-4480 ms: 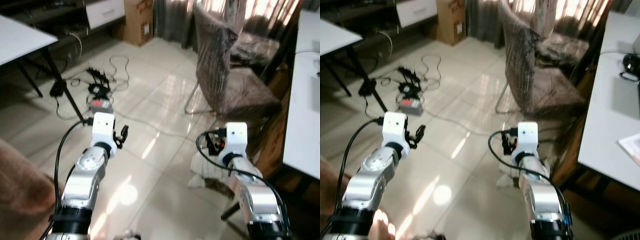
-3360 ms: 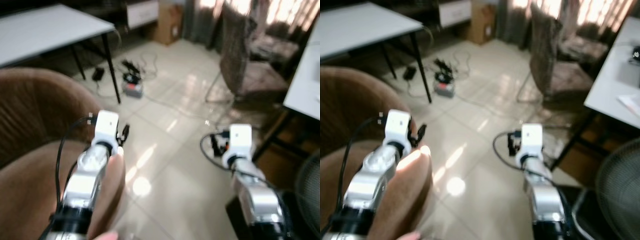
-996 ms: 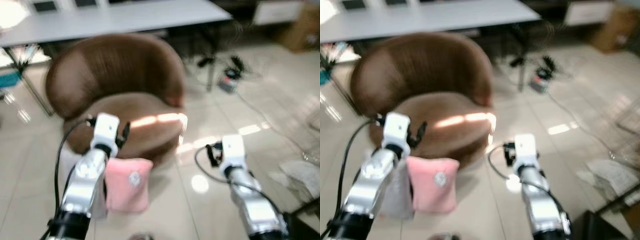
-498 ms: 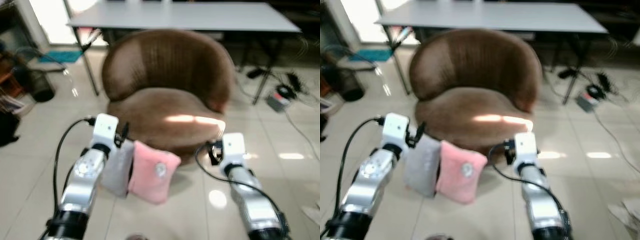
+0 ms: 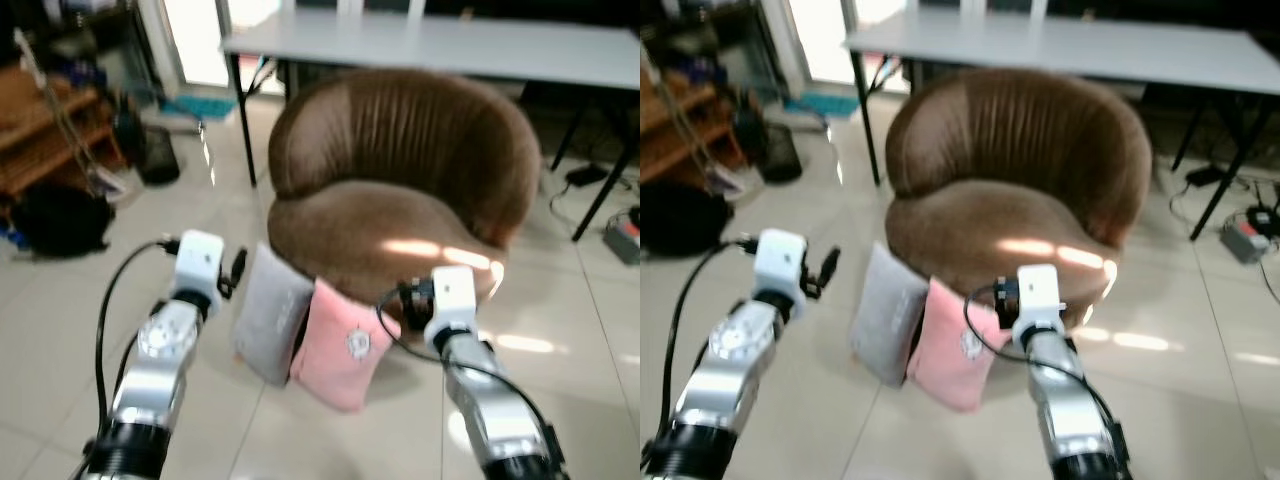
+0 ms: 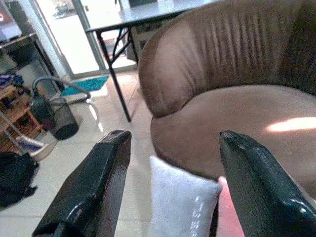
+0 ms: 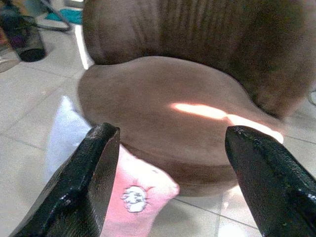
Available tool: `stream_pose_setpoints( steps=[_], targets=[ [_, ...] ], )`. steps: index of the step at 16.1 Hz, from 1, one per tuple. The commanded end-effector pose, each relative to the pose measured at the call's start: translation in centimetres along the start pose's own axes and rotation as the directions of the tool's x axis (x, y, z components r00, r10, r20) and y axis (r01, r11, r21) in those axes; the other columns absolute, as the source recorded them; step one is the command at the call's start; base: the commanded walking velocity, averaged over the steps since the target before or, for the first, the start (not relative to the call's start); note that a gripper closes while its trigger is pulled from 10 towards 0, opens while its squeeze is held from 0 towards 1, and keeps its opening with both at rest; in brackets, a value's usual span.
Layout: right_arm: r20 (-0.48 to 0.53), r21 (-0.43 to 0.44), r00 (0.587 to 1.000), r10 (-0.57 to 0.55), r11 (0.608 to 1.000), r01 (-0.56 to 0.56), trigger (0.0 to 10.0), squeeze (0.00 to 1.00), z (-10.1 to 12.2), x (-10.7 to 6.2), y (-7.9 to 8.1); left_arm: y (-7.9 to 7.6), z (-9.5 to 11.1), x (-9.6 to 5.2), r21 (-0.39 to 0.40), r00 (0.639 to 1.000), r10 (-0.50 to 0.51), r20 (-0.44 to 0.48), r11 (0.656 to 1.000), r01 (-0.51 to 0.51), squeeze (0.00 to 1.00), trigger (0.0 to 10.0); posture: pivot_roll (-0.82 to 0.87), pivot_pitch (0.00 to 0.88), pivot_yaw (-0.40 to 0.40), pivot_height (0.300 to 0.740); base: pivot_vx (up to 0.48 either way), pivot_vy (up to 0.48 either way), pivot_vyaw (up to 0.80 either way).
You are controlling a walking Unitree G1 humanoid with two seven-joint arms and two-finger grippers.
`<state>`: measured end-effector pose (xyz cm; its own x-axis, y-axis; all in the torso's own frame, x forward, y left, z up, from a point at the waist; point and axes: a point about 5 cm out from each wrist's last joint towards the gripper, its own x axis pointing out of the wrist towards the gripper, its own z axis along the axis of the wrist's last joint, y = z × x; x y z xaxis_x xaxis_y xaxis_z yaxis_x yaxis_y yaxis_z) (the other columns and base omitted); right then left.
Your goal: Move the pillow to the sofa from floor
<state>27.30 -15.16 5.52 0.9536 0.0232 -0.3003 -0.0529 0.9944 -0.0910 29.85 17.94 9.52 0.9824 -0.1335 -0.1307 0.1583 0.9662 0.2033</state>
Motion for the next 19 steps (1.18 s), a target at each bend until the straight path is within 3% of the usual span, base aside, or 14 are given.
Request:
stream_pose_setpoints(
  steps=[1,19],
  targets=[
    [-0.004,0.008,1.0,-0.02,1.0,0.02,10.0,0.0,0.03,0.09,-0.53,-0.48,0.4,0.26,0.001,1.0,-0.014,0.01,1.0,0.014,0.0,10.0,-0.03,0.0,0.028,0.74,0.334,0.0,0.0],
    [0.008,0.008,1.0,-0.02,1.0,0.02,10.0,0.0,0.1,0.16,-0.47,-0.48,0.38,0.3,-0.004,1.0,-0.014,0.009,1.0,0.014,0.0,10.0,-0.03,0.0,0.026,0.74,0.336,0.0,0.0]
  ],
)
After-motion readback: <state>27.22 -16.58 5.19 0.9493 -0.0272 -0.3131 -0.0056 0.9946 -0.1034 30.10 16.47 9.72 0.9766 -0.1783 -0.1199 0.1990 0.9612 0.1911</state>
